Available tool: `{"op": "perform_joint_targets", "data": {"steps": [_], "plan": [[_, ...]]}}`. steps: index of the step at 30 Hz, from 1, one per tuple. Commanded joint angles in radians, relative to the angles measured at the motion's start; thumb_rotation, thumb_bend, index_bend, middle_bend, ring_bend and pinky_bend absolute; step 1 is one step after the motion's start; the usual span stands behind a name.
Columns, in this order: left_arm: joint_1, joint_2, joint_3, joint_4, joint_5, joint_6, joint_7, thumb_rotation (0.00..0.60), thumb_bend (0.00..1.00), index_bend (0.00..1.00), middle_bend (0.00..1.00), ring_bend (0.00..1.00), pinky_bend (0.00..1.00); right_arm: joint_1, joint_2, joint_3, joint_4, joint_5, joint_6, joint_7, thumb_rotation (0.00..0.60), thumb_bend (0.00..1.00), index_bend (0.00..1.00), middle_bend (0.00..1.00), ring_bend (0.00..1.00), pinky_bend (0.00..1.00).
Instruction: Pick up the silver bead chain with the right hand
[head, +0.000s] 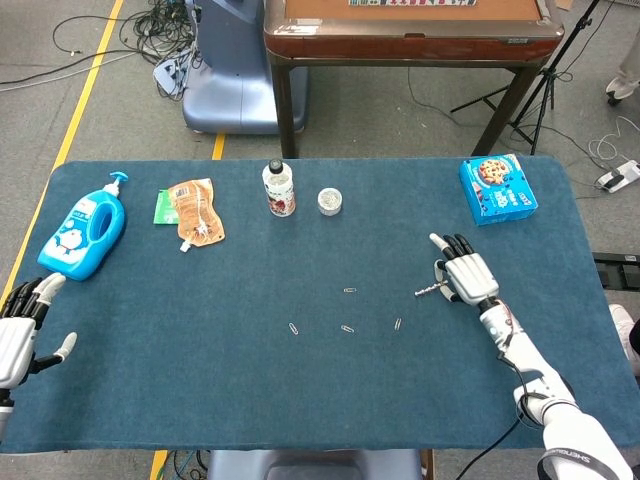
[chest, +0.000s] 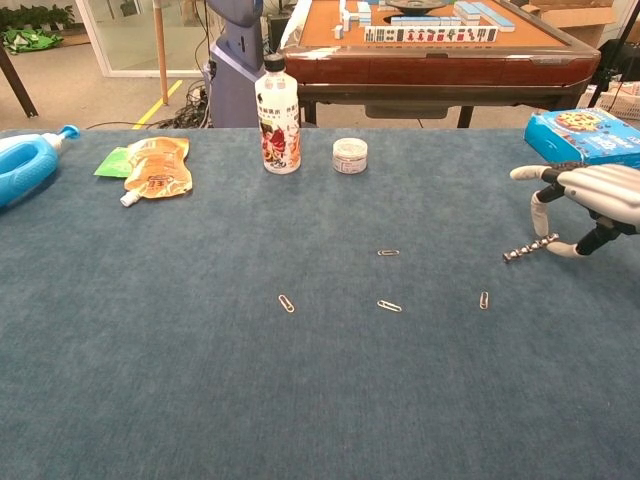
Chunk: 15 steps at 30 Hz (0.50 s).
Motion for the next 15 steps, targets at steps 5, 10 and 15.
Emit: {"op": "perform_joint_targets", "data": {"steps": [5,10,15], "plan": [[0.0,-0.004,0.002,-0.004,0.005,0.004,0.014,0.6,0.36,0.0,0.0,0.0,0.0,0.001,0.073,0.012,-0.107,-0.002,0.066,-0.059,0.6,0.31,0.64,0.06,0.0,0.0],[-0.001,-0.008,0.002,-0.006,0.006,0.005,0.025,0.6,0.36,0.0,0.0,0.0,0.0,-0.009,0.15,0.018,-0.244,0.0,0.104,-0.102,0.6,0.31,0.64,0.06,0.0,0.0],[-0.004,-0.011,0.004,-0.01,0.009,0.003,0.04,0.6,0.36,0.0,0.0,0.0,0.0,-0.026,0.231,0.017,-0.404,0.002,0.123,-0.169,0.6,0.31,0.64,0.06,0.0,0.0]]}}
